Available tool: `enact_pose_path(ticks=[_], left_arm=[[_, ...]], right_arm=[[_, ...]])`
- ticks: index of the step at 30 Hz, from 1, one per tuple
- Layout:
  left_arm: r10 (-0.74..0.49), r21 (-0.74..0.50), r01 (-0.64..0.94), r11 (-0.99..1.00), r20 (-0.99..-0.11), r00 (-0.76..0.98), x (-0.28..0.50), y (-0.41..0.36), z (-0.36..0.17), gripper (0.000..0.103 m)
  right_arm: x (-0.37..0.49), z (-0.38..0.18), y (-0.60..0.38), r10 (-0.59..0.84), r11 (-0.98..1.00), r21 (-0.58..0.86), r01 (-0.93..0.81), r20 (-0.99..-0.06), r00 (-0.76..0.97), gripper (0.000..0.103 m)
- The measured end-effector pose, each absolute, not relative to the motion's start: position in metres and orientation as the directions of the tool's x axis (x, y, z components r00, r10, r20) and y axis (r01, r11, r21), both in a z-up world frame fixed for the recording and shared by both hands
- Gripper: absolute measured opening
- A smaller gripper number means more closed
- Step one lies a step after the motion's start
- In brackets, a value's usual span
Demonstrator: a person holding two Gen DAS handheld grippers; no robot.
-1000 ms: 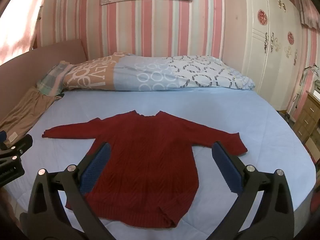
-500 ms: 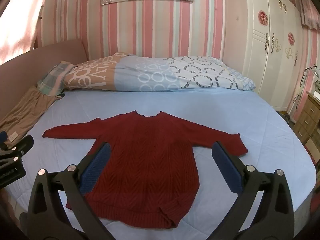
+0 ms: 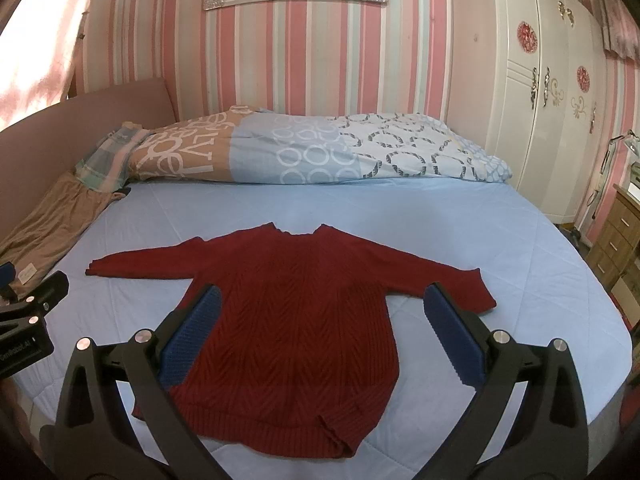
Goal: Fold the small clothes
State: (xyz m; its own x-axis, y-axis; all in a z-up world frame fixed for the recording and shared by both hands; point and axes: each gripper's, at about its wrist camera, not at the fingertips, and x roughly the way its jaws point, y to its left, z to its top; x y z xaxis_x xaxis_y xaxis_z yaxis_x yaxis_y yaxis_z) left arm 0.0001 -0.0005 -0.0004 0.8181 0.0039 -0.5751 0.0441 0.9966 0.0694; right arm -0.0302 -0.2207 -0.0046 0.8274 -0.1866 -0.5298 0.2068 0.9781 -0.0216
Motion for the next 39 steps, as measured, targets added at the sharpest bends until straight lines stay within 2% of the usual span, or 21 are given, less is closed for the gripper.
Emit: enact_pose_path(ticks=[39], left_arm=[[0.007,0.075,0.045,0.996,-0.582,0.813,0.0061,0.0009,-0.0023,0.101]], right_arm=[[-0.0231,-0.0098,-0.2160,-0.189,0.978,-0.029,0.206,-0.534,0.824,0.100]])
